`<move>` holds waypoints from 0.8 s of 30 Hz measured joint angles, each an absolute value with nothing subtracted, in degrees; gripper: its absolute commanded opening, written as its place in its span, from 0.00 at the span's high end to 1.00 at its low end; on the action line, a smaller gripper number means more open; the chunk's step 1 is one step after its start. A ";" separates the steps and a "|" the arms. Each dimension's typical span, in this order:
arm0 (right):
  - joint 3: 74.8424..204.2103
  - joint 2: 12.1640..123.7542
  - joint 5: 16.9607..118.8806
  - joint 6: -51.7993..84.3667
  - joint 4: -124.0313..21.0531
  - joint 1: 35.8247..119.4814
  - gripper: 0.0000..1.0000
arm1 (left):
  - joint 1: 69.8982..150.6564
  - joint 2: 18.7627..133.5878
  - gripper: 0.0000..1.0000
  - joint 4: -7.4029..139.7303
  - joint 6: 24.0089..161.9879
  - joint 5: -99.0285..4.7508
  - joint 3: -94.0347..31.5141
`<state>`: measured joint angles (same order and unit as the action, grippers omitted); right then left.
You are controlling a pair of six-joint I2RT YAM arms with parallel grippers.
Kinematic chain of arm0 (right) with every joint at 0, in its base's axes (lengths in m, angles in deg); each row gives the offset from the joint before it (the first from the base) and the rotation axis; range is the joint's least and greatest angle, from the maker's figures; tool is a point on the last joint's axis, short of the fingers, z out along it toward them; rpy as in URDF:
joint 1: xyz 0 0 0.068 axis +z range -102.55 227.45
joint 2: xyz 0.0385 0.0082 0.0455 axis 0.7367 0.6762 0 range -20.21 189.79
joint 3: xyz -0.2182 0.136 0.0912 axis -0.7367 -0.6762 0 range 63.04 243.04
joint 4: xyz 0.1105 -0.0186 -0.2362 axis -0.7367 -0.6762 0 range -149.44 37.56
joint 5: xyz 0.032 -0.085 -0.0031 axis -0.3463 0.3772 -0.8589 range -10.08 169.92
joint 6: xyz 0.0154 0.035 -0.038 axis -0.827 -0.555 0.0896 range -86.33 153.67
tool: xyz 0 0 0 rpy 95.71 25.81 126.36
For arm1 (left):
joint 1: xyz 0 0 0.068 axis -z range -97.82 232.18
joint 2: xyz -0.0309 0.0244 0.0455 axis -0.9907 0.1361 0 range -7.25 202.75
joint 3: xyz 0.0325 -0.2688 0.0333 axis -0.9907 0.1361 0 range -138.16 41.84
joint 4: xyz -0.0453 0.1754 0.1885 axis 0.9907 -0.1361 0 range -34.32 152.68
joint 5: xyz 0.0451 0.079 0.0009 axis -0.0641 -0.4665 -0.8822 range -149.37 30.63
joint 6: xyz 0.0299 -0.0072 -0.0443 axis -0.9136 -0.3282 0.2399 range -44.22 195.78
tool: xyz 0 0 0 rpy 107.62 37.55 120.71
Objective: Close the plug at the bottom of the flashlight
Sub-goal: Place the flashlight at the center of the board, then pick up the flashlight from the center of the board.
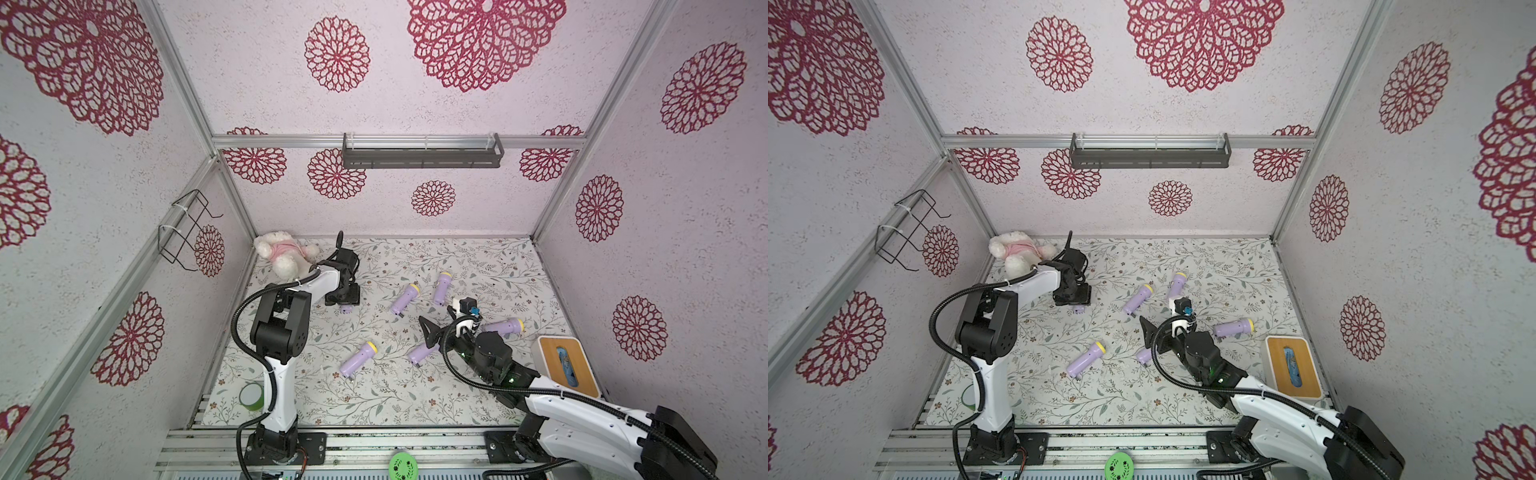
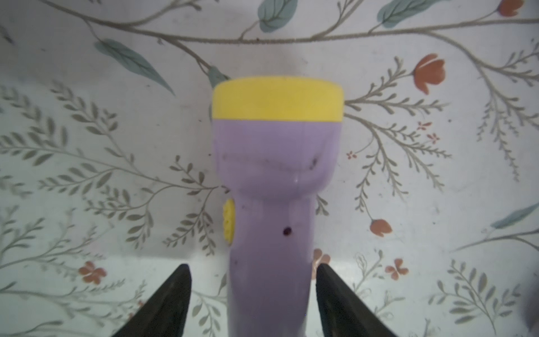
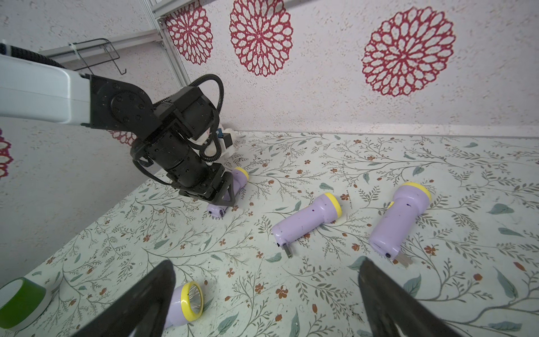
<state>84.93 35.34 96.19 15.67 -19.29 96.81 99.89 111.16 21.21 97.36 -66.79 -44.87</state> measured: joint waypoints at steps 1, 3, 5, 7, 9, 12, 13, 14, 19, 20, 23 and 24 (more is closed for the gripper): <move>84.71 35.17 96.19 15.67 -19.25 96.81 0.01 | 100.20 109.30 0.10 20.92 97.17 -67.58 -44.81; 84.53 35.10 96.19 15.65 -19.21 96.81 0.01 | 101.27 104.49 0.06 21.03 96.64 -69.28 -44.44; 84.49 35.10 96.19 15.65 -19.21 96.81 0.01 | 103.13 98.19 0.05 21.60 96.44 -70.64 -43.98; 84.49 35.10 96.19 15.65 -19.16 96.81 0.01 | 105.25 91.53 0.00 22.63 96.31 -70.50 -43.12; 84.49 35.10 96.19 15.65 -19.14 96.81 0.01 | 107.30 85.52 0.03 23.85 96.25 -69.50 -41.16; 84.49 35.06 96.26 15.65 -19.14 96.81 0.01 | 110.34 78.61 0.03 24.60 95.92 -67.62 -35.89; 84.49 35.04 96.28 15.65 -19.14 96.81 0.01 | 111.41 77.21 0.03 24.49 95.92 -67.16 -34.03; 84.49 35.02 96.28 15.65 -19.12 96.79 0.01 | 112.66 76.01 0.03 24.25 95.99 -66.55 -31.87; 84.49 34.97 96.24 15.65 -19.12 96.57 0.01 | 118.73 73.76 0.03 21.49 98.13 -64.58 -23.26; 84.49 34.97 96.21 15.65 -19.14 96.55 0.01 | 120.24 73.43 0.03 20.68 98.74 -64.47 -21.79; 84.51 34.97 96.19 15.63 -19.36 96.38 0.01 | 123.80 71.68 0.02 19.35 100.92 -64.17 -18.08; 84.51 34.97 96.13 15.63 -19.43 96.27 0.01 | 124.79 70.90 0.03 18.63 101.45 -63.95 -17.03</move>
<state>84.51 34.97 96.13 15.63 -19.43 96.27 124.79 70.90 18.63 101.45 -63.95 -17.03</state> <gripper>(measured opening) 0.989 0.975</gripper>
